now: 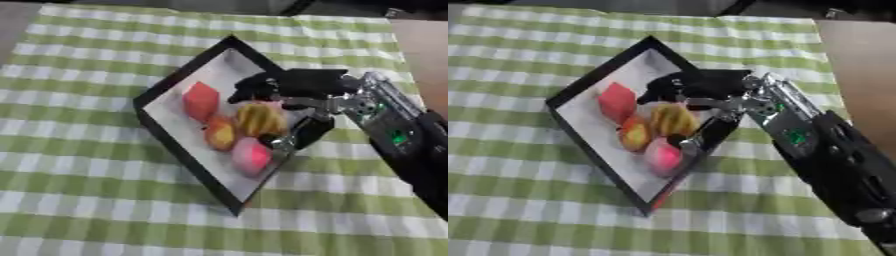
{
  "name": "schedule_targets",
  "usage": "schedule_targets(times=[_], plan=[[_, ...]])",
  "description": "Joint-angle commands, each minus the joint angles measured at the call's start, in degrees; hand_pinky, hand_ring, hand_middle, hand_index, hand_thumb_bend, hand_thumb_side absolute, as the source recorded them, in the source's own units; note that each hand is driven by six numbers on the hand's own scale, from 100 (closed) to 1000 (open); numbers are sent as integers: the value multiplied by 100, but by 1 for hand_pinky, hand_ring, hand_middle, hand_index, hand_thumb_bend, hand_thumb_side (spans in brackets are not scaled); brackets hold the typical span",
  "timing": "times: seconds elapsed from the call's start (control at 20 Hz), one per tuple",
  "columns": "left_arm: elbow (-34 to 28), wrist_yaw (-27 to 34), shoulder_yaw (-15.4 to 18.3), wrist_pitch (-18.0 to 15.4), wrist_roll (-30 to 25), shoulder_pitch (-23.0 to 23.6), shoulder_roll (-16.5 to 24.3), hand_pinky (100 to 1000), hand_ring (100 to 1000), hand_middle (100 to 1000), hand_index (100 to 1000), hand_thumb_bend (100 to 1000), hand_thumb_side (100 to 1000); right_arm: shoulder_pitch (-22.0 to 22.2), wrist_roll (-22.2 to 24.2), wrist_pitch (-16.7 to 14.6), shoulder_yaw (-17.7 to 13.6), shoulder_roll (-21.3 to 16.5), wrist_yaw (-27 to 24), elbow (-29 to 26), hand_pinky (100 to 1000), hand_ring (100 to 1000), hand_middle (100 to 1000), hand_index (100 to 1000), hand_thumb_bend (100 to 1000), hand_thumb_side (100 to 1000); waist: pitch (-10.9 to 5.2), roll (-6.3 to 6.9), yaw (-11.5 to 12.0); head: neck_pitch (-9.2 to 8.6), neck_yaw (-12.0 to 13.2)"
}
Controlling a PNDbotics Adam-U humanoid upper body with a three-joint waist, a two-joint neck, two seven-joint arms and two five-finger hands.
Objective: Pick up objects on the table and place them in the box.
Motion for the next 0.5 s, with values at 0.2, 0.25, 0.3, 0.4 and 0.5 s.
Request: schedule_targets(times=[0.2,0.25,0.3,0.4,0.5], plan=[[-104,-39,0,-3,-12,-47,60,756,721,725,768,395,637,-66,-162,158,-207,-256,-235,-358,991,1000,896,1000,173,332,-25,32,-15,-78,-18],[-103,-39,-1,-3,-13,-46,60,756,721,725,768,395,638,-58,-170,191,-220,-263,-259,-371,989,1000,894,1000,163,323,-24,33,-15,-81,-22],[-101,-39,-1,-3,-13,-43,59,756,721,724,768,396,638,-48,-183,225,-235,-268,-292,-386,986,1000,892,1000,150,312,-22,33,-16,-82,-25],[-99,-38,2,-3,-9,-34,55,756,721,724,768,396,638,-24,-284,353,-342,-259,-419,-454,968,1000,878,998,100,233,-20,34,-25,-92,-24],[-96,-37,12,-3,2,-23,45,756,721,724,768,397,637,28,-441,516,-525,-189,-581,-569,928,992,850,999,100,100,-19,42,-49,-107,-14]])
